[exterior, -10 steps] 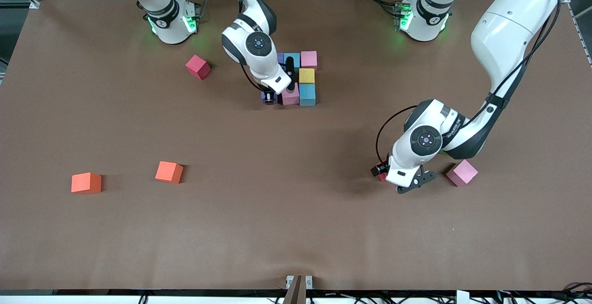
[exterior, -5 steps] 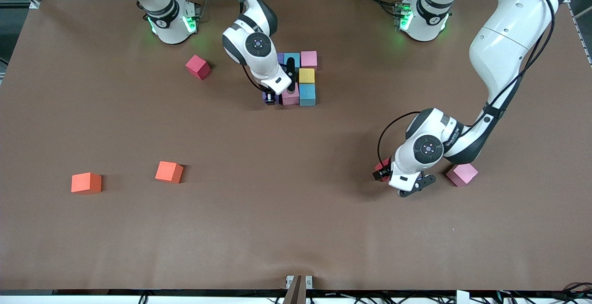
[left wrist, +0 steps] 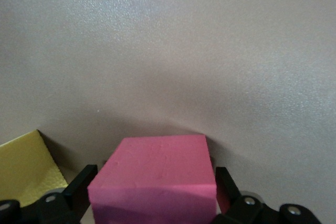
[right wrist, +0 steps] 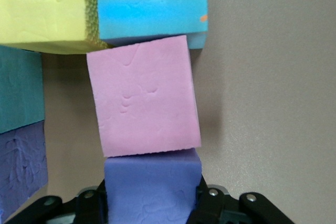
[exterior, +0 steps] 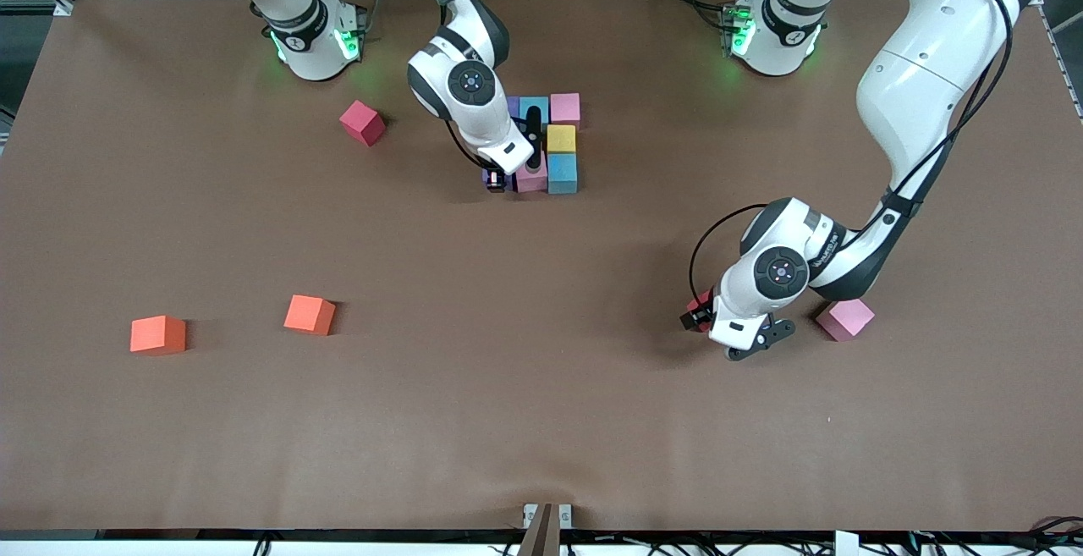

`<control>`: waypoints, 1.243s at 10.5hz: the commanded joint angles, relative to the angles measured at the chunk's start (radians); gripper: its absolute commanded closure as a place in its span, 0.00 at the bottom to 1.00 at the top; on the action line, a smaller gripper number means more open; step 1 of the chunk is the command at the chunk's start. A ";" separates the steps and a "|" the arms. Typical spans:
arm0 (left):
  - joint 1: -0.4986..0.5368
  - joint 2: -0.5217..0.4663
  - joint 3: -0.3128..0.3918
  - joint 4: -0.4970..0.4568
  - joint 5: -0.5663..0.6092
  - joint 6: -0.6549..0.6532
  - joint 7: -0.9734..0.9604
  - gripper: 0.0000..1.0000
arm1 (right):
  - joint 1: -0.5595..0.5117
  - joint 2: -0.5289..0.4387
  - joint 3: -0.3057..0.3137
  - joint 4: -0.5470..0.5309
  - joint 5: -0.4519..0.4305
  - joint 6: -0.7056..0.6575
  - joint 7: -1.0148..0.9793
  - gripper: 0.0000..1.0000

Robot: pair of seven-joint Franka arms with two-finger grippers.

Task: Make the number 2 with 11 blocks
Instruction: 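Place purple below pink with the right gripper while the left gripper grasps hot pink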

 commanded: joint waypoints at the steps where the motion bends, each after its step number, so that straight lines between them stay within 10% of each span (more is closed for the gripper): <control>1: -0.010 0.005 0.006 0.011 0.019 0.002 0.003 0.01 | 0.016 0.018 -0.007 0.020 0.056 0.004 0.004 1.00; 3: -0.011 0.005 0.006 0.011 0.019 0.002 0.003 0.01 | 0.016 0.020 -0.007 0.022 0.056 0.004 0.005 1.00; 5: -0.022 0.005 0.006 0.011 0.017 0.002 0.003 0.02 | 0.016 0.018 -0.007 0.022 0.056 0.003 0.004 0.00; 11: -0.045 0.002 0.005 0.013 0.016 0.002 -0.011 0.10 | -0.010 -0.014 -0.013 0.054 0.056 -0.075 -0.004 0.00; 13: -0.066 -0.001 0.005 0.040 0.017 0.000 -0.005 0.37 | -0.024 -0.045 -0.015 0.094 0.057 -0.182 0.004 0.00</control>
